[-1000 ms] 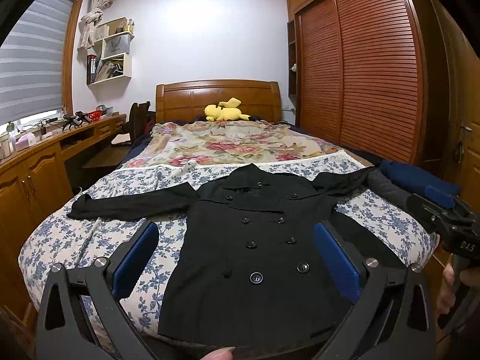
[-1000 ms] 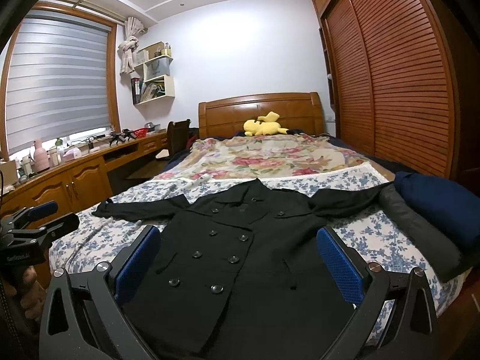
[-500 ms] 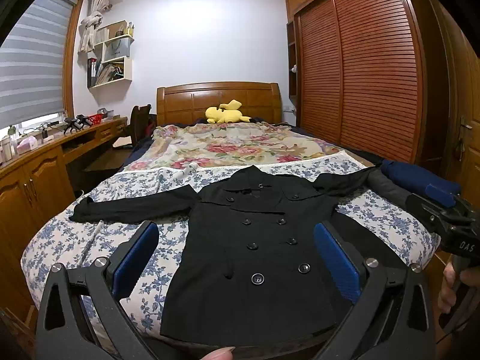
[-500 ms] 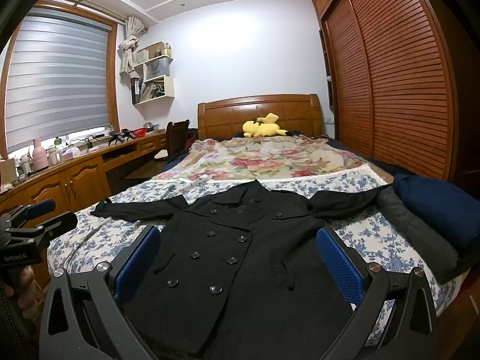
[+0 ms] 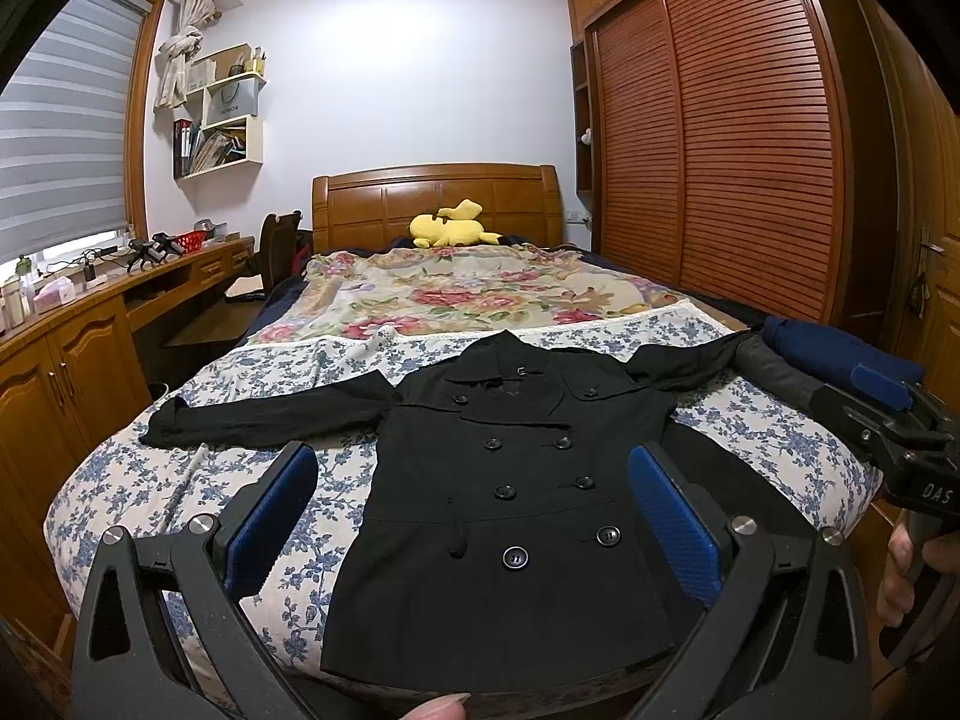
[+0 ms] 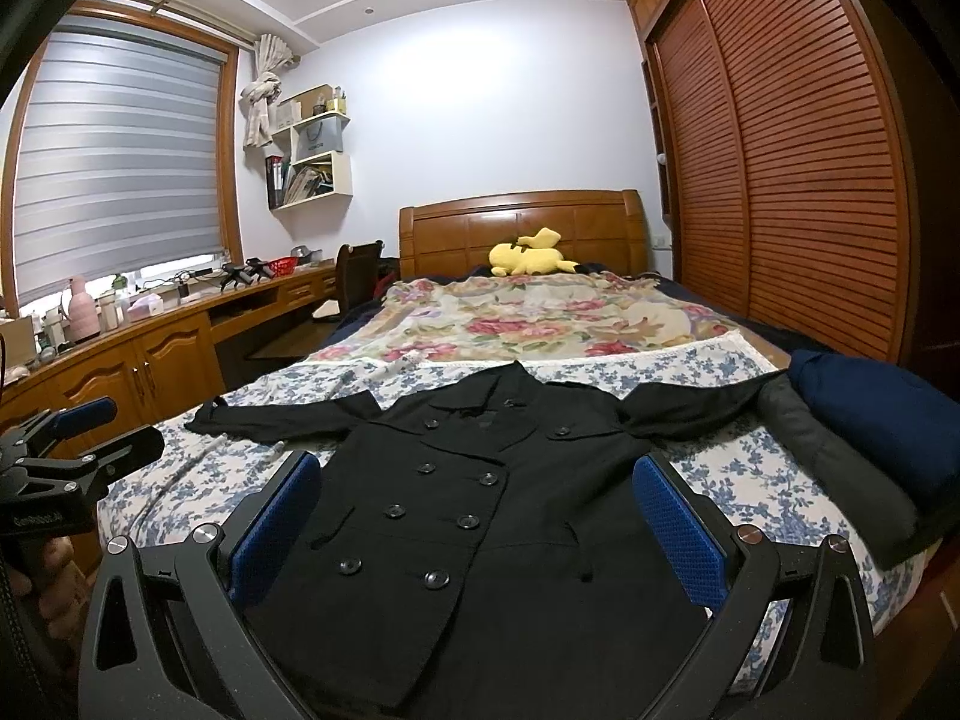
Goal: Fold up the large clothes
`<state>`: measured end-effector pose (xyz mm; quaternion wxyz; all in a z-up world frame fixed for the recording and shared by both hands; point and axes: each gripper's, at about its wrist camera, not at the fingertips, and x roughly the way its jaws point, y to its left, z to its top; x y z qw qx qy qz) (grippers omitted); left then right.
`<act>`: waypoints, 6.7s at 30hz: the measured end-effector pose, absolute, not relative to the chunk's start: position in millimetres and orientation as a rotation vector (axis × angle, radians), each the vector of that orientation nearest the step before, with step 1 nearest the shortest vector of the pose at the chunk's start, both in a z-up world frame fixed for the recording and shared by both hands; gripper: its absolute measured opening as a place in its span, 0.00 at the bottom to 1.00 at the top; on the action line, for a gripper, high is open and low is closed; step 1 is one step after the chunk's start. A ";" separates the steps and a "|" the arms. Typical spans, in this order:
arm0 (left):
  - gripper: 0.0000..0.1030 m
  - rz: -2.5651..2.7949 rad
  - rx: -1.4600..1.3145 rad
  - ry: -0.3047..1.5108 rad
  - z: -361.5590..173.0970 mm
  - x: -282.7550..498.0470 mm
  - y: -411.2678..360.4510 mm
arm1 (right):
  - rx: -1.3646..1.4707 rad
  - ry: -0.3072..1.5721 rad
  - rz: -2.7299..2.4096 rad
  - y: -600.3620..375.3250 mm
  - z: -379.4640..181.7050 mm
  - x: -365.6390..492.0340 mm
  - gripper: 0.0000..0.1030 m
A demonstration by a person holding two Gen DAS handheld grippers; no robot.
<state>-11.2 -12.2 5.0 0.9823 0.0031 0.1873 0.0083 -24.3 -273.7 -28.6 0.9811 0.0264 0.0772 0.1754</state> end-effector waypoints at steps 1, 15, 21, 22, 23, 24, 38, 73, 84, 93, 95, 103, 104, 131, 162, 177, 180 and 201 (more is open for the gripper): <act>1.00 0.017 0.007 0.376 4.9 -11.4 -13.2 | 0.053 0.154 0.353 -274.3 -28.3 -24.3 1.00; 1.00 0.016 0.009 0.376 4.3 -11.4 -13.2 | 0.054 0.153 0.358 -275.2 -28.3 -23.9 1.00; 1.00 0.013 0.009 0.375 3.1 -11.4 -13.6 | 0.053 0.152 0.357 -275.0 -28.4 -24.1 1.00; 1.00 0.012 0.008 0.375 3.0 -11.4 -13.5 | 0.053 0.152 0.358 -274.9 -28.4 -24.0 1.00; 1.00 0.012 0.007 0.376 2.9 -11.2 -13.5 | 0.053 0.152 0.358 -275.2 -28.3 -23.7 1.00; 1.00 0.013 0.008 0.377 2.8 -11.0 -13.8 | 0.053 0.153 0.358 -275.1 -28.5 -23.5 1.00; 1.00 0.015 -0.021 0.452 -27.7 7.1 4.5 | 0.045 0.200 0.394 -269.5 -34.3 -10.5 1.00; 0.87 0.147 -0.135 0.704 -139.8 133.8 141.9 | -0.073 0.329 0.620 -186.9 -48.1 172.6 1.00; 0.66 0.245 -0.188 0.781 -151.8 190.7 226.2 | -0.133 0.441 0.653 -200.3 -74.5 198.2 1.00; 0.60 0.286 -0.318 0.764 -139.9 254.4 284.5 | -0.129 0.454 0.647 -203.1 -63.8 198.3 1.00; 0.60 0.298 -0.364 0.765 -141.5 267.4 297.6 | -0.130 0.450 0.645 -196.9 -65.7 200.4 1.00; 0.60 0.348 -0.455 0.819 -164.3 307.2 335.6 | -0.136 0.451 0.635 -184.1 -69.6 208.4 1.00; 0.60 0.362 -0.454 0.829 -167.4 311.2 339.6 | -0.136 0.451 0.635 -183.7 -69.8 208.5 1.00; 0.03 0.224 -0.200 0.665 -52.3 348.7 218.5 | -0.154 0.413 0.623 -198.5 -67.1 197.1 1.00; 0.72 -0.042 0.028 0.698 -75.8 254.1 35.6 | -0.107 0.404 0.505 -241.0 -68.2 189.8 1.00; 0.72 -0.035 -0.027 0.749 -89.8 185.7 74.7 | -0.127 0.412 0.511 -242.7 -68.5 193.8 1.00; 0.72 -0.018 -0.004 0.747 -95.2 175.2 79.7 | -0.131 0.411 0.508 -243.2 -68.1 193.2 1.00; 0.72 0.188 -0.103 0.870 -150.7 252.7 171.9 | -0.150 0.417 0.516 -242.1 -67.1 194.9 1.00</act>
